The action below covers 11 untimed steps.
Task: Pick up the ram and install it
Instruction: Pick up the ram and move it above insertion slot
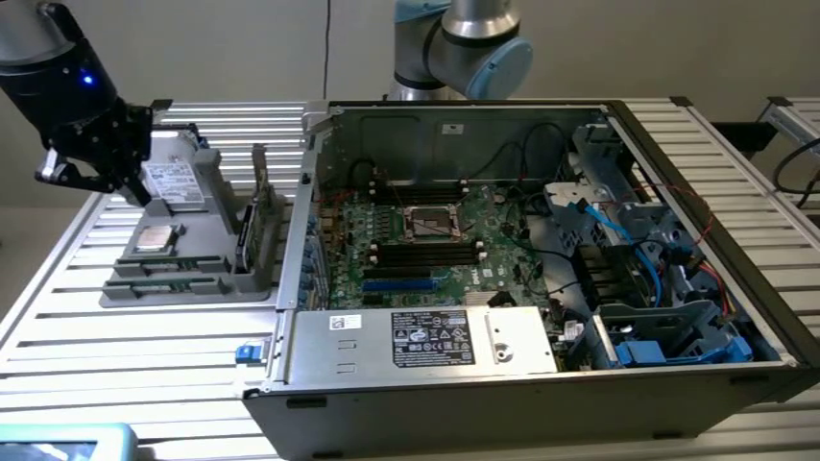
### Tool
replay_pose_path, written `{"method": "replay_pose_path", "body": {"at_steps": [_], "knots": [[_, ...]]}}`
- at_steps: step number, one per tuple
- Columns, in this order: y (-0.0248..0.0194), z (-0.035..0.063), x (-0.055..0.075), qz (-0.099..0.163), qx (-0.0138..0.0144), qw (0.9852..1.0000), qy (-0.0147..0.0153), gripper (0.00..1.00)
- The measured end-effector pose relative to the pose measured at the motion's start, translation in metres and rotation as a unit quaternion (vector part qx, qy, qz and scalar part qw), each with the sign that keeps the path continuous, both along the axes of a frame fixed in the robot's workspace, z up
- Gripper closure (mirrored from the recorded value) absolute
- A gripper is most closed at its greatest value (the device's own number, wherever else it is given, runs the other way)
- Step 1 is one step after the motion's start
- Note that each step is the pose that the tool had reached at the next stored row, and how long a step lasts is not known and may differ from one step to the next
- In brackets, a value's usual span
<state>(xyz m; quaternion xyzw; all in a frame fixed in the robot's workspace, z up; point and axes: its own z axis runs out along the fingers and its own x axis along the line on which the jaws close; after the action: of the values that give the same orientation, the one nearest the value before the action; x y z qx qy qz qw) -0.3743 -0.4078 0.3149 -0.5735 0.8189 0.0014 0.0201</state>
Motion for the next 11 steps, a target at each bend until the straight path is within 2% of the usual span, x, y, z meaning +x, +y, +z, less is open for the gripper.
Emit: {"method": "replay_pose_path", "body": {"at_steps": [3, 6, 11], "knots": [[0.0, 0.0, 0.0, 0.027, -0.0031, 0.9996, 0.0, 0.89], [0.0, 0.0, 0.0, 0.055, -0.0053, 0.9985, 0.0, 0.89], [0.0, 0.0, 0.0, 0.1, -0.0087, 0.9949, -0.0001, 0.89]]}}
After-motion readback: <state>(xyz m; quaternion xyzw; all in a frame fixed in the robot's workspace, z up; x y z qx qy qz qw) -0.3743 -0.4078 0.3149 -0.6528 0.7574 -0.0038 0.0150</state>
